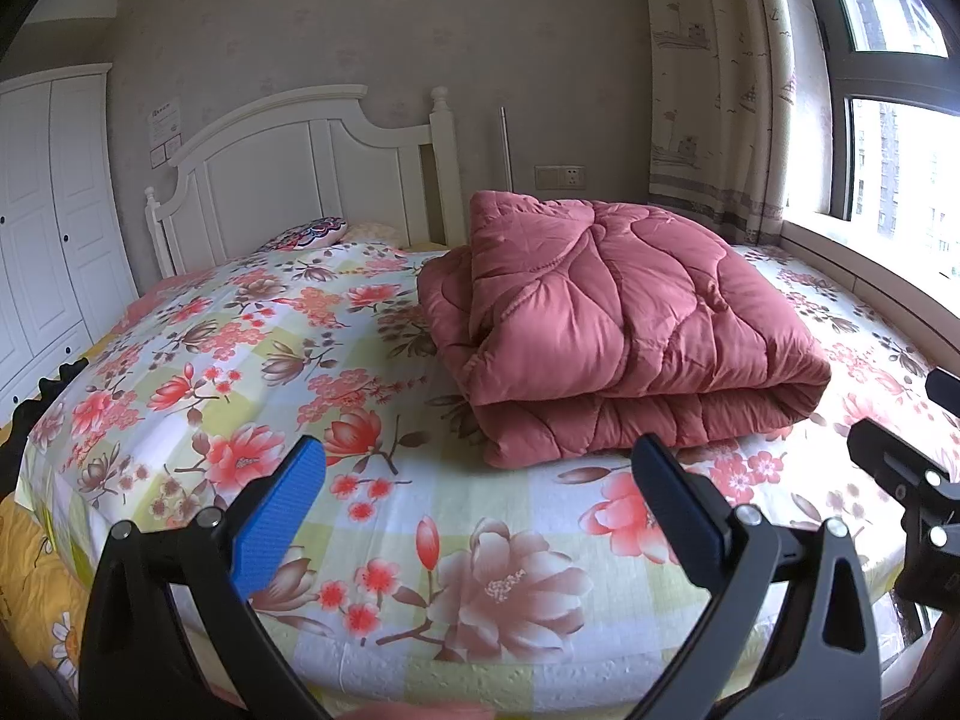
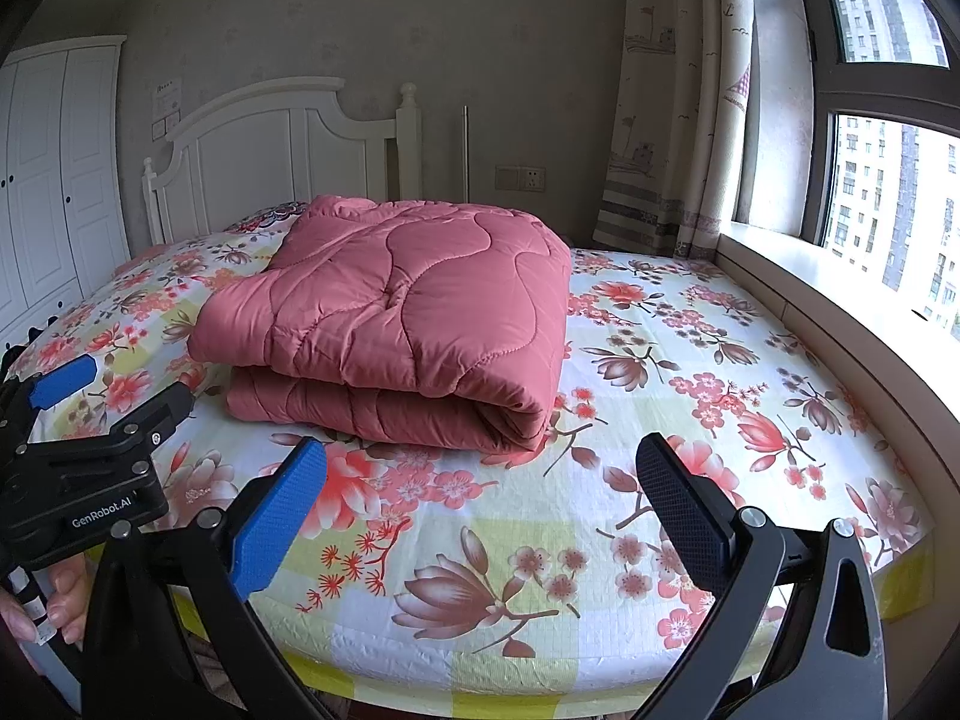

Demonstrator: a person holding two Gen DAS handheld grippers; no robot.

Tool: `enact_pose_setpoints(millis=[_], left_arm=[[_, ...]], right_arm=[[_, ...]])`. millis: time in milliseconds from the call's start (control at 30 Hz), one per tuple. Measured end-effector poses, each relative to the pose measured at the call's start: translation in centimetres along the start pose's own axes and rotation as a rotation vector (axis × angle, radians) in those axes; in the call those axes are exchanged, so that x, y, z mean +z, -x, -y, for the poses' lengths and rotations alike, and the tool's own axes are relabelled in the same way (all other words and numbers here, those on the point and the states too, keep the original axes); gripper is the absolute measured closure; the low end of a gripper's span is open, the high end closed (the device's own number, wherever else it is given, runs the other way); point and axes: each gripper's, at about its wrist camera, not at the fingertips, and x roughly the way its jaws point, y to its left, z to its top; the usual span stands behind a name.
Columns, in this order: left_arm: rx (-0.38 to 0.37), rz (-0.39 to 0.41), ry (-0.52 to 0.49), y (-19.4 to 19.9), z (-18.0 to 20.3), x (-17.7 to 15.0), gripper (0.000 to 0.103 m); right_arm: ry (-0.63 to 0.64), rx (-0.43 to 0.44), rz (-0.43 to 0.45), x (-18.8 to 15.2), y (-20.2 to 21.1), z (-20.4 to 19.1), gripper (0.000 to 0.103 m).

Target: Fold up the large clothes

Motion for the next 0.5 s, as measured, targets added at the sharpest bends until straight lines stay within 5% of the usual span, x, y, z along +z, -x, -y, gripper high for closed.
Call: enact_pose_setpoints(millis=[500], left_arm=[[0.002,0.03,-0.004,0.53,-0.84,0.01,0.002]], right_arm=[[-0.001,-0.005,0.006,0.08,0.08,-0.05,0.004]])
